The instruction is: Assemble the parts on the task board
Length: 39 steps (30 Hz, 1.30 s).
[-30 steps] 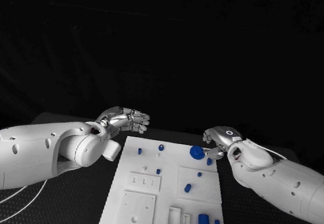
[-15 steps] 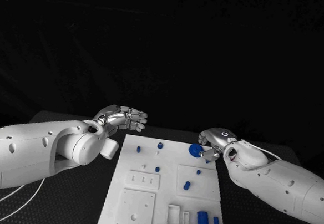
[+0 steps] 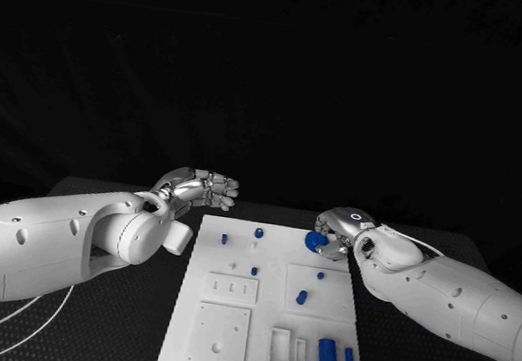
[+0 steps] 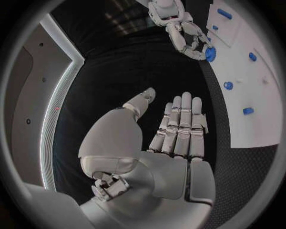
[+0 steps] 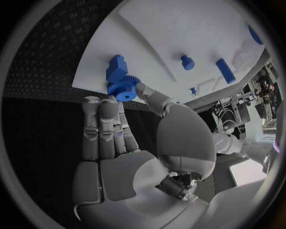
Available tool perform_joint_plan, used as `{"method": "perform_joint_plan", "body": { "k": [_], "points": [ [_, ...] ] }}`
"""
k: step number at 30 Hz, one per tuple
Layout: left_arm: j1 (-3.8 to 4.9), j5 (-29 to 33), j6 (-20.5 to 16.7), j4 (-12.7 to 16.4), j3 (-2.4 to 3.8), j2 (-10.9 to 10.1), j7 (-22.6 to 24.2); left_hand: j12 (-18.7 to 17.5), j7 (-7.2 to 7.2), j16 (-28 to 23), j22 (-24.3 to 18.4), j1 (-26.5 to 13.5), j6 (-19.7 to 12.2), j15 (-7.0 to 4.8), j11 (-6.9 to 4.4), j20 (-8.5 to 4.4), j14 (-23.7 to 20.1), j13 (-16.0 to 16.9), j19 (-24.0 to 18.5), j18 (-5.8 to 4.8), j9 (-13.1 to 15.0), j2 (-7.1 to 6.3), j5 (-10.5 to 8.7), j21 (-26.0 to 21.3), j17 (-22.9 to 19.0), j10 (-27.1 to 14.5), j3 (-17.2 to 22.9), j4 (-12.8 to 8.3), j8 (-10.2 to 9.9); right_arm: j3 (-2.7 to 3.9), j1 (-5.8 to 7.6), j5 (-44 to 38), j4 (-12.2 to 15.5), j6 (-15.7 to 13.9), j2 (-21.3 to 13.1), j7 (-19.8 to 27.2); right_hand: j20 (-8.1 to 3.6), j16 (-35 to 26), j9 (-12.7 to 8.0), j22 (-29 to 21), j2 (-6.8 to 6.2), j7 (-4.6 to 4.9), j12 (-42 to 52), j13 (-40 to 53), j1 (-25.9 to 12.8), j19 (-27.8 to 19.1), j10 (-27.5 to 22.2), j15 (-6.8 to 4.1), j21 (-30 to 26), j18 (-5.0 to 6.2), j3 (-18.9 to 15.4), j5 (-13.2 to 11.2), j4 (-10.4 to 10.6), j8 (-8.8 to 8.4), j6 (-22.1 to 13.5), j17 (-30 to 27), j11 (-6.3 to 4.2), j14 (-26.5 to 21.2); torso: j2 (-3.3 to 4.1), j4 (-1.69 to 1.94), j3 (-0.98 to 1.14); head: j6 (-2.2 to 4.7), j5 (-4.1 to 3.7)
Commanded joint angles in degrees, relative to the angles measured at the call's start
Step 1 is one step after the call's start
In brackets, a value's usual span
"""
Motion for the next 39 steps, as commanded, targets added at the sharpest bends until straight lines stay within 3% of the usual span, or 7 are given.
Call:
{"method": "perform_joint_plan", "body": {
  "k": [1,14,21,31,39],
  "points": [
    [0.05,-0.27,0.93,0.03,0.03,0.17,0.47,-0.35,0.06,-0.34,1.11,-0.49,0.09,0.07,0.13,0.26,0.2,-0.03,-0.24,0.55,0.09,0.01,-0.37,0.3,0.08,0.1,-0.06,-0.41,-0.25,-0.03,-0.16,0.04,-0.62,1.37,0.34,0.48,-0.05,0.21,-0.06,0.69,0.48,0.04,-0.04,-0.09,-0.13,-0.22,-0.21,-0.03,-0.26,3.65,0.12,0.24,0.5,-0.21,-0.17,-0.1,0.16,-0.41,0.02,-0.03,0.02,-0.04,0.2],
    [0.05,-0.27,0.97,0.0,0.03,0.3,0.42,-0.39,0.09,-0.39,1.1,-0.61,0.04,0.09,0.16,0.27,0.18,-0.04,-0.26,0.54,0.1,0.02,-0.37,0.31,0.11,0.07,-0.02,-0.43,-0.27,-0.27,-0.6,-0.36,-1.7,3.46,1.38,0.51,-0.06,0.25,-0.12,0.72,0.7,0.16,-0.06,-0.17,-0.04,-0.3,-0.33,0.08,-0.33,3.65,0.32,0.22,0.8,-0.26,-0.27,-0.19,0.27,-0.54,0.02,-0.09,0.08,-0.09,0.35],
    [0.05,-0.27,1.0,0.05,0.03,0.41,0.35,-0.42,0.11,-0.41,1.1,-0.65,0.03,0.09,0.17,0.28,0.17,-0.04,-0.28,0.54,0.1,0.03,-0.36,0.31,0.12,0.06,0.01,-0.45,-0.28,-0.51,-0.69,-2.36,-1.61,7.67,1.79,-0.25,-0.06,0.58,0.28,1.05,2.49,-0.53,0.87,0.36,1.33,-0.65,1.85,-0.45,-0.18,3.65,0.73,0.25,0.25,0.94,1.87,-0.35,-0.31,-0.59,0.01,-0.08,0.09,-0.2,0.45],
    [0.05,-0.27,1.02,0.04,0.03,0.52,0.3,-0.44,0.12,-0.44,1.1,-0.68,0.01,0.1,0.18,0.28,0.16,-0.05,-0.3,0.54,0.11,0.05,-0.35,0.31,0.15,0.05,0.07,-0.49,-0.29,-1.52,-1.47,-5.98,-1.97,9.71,2.59,-1.22,0.0,0.91,0.49,1.18,3.6,-1.14,1.29,0.97,1.5,-1.11,3.62,-1.02,0.23,3.65,0.2,0.2,-0.79,1.88,4.03,-0.5,-0.89,-0.82,0.04,-0.06,0.12,-0.54,0.58],
    [0.05,-0.27,1.06,0.04,0.03,0.6,0.2,-0.47,0.13,-0.47,1.1,-0.74,-0.01,0.1,0.2,0.29,0.16,-0.05,-0.31,0.54,0.11,0.06,-0.35,0.32,0.17,0.04,0.1,-0.52,-0.31,-2.17,-1.55,-7.49,-1.7,11.42,3.18,-1.95,0.05,0.94,0.44,1.17,3.42,-1.1,1.14,1.05,1.6,-1.35,3.62,-0.98,0.28,3.65,0.12,0.18,-1.24,1.83,4.09,-0.56,-0.85,-1.02,0.05,-0.03,0.08,-0.77,0.66]
  ]
}}
